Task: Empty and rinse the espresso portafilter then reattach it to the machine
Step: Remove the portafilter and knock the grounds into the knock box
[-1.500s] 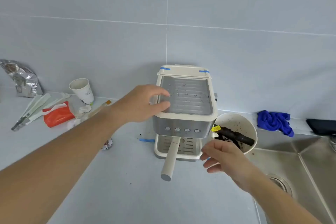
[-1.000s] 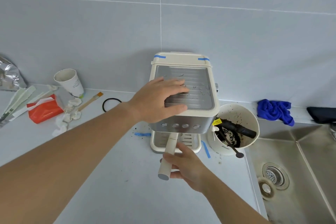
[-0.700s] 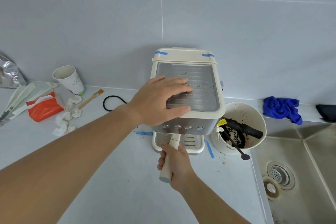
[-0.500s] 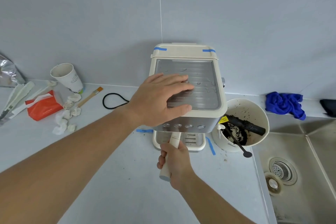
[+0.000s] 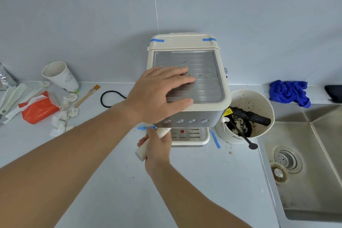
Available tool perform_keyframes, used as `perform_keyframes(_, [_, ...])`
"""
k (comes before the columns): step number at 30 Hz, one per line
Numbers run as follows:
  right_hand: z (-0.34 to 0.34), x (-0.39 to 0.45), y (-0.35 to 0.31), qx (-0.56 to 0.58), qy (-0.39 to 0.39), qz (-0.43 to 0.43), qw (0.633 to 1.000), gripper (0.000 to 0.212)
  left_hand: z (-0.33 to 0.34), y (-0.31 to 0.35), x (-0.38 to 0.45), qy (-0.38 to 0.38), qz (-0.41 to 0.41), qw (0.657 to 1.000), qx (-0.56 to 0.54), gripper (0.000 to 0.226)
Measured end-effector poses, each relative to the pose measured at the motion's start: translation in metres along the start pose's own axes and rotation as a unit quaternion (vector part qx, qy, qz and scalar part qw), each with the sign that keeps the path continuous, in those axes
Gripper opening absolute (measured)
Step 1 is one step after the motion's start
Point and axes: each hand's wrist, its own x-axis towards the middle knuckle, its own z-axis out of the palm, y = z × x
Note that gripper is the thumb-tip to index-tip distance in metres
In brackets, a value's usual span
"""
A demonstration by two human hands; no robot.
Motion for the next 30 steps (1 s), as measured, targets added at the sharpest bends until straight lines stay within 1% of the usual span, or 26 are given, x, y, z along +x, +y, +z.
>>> perform_keyframes(2, [0.007, 0.0, 0.001, 0.028, 0.002, -0.001, 1.0, 0.014, 0.0, 0.0, 0.0, -0.001, 0.0, 1.0, 0.0, 0.056])
perform_keyframes(6, [0.019, 0.005, 0.004, 0.056, 0.008, -0.03, 0.998, 0.021, 0.0, -0.001, 0.0, 0.0, 0.003, 1.0, 0.001, 0.056])
perform_keyframes(9, [0.024, 0.009, 0.006, 0.082, 0.0, -0.039, 0.996, 0.024, 0.001, -0.001, 0.0, 0.0, 0.003, 1.0, 0.004, 0.057])
perform_keyframes(13, [0.027, 0.009, 0.01, 0.116, -0.016, -0.02, 0.993, 0.028, 0.0, -0.001, 0.001, 0.0, 0.002, 1.0, 0.002, 0.058])
perform_keyframes(16, [0.019, 0.007, 0.016, 0.123, -0.015, 0.017, 0.992, 0.022, 0.0, -0.002, 0.001, 0.005, 0.005, 1.0, 0.001, 0.058])
perform_keyframes(18, [0.008, 0.003, 0.02, 0.117, -0.016, 0.04, 0.992, 0.017, 0.0, -0.002, 0.0, 0.005, 0.006, 1.0, 0.0, 0.058])
perform_keyframes(22, [-0.019, -0.007, 0.031, 0.087, -0.009, 0.078, 0.993, 0.018, 0.0, -0.003, 0.0, 0.0, 0.004, 1.0, -0.002, 0.059])
perform_keyframes(25, [-0.039, -0.017, 0.038, 0.067, -0.007, 0.107, 0.992, 0.014, 0.001, -0.003, -0.001, -0.001, 0.003, 1.0, -0.007, 0.059])
perform_keyframes(30, [-0.072, -0.034, 0.04, -0.01, -0.021, 0.126, 0.992, 0.016, 0.0, -0.002, 0.0, -0.004, 0.0, 1.0, -0.007, 0.062])
